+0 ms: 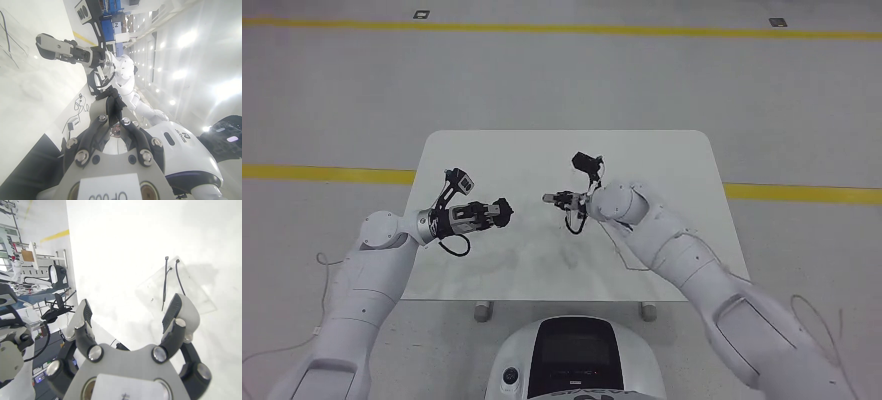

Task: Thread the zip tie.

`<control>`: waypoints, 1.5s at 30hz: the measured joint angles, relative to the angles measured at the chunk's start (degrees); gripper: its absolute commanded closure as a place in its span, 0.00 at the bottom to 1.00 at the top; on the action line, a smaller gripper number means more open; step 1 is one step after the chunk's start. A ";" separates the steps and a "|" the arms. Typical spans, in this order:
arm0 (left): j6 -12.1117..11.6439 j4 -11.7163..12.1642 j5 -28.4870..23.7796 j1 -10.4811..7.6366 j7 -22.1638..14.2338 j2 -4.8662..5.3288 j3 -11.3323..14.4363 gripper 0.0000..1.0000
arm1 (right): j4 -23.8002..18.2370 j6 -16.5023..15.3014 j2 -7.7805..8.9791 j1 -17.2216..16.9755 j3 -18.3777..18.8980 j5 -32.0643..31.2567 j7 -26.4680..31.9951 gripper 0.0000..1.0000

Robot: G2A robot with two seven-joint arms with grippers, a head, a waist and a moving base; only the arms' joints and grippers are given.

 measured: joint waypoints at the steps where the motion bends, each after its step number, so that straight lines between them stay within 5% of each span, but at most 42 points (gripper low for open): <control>1: 0.00 0.00 0.00 0.00 0.00 0.00 0.00 1.00 | -0.07 0.26 -0.06 -0.09 -0.14 -0.39 -0.08 0.00; 14: 0.00 0.00 0.00 0.00 0.00 0.00 0.00 1.00 | -0.81 0.49 -0.12 -1.05 -0.68 -3.95 -1.17 0.00; 18: 0.00 0.00 0.00 0.00 0.00 0.00 0.00 1.00 | -1.49 -0.32 0.02 -1.51 -0.35 -5.28 -1.35 0.53; 30: 0.00 0.00 0.00 0.00 0.00 0.00 0.00 1.00 | -2.40 1.94 -0.33 -2.65 -0.32 -9.33 -3.53 0.75; 45: 0.00 0.00 0.00 0.00 0.00 0.00 0.00 1.00 | 1.56 4.31 -2.23 -2.37 -1.69 -12.52 -6.50 0.77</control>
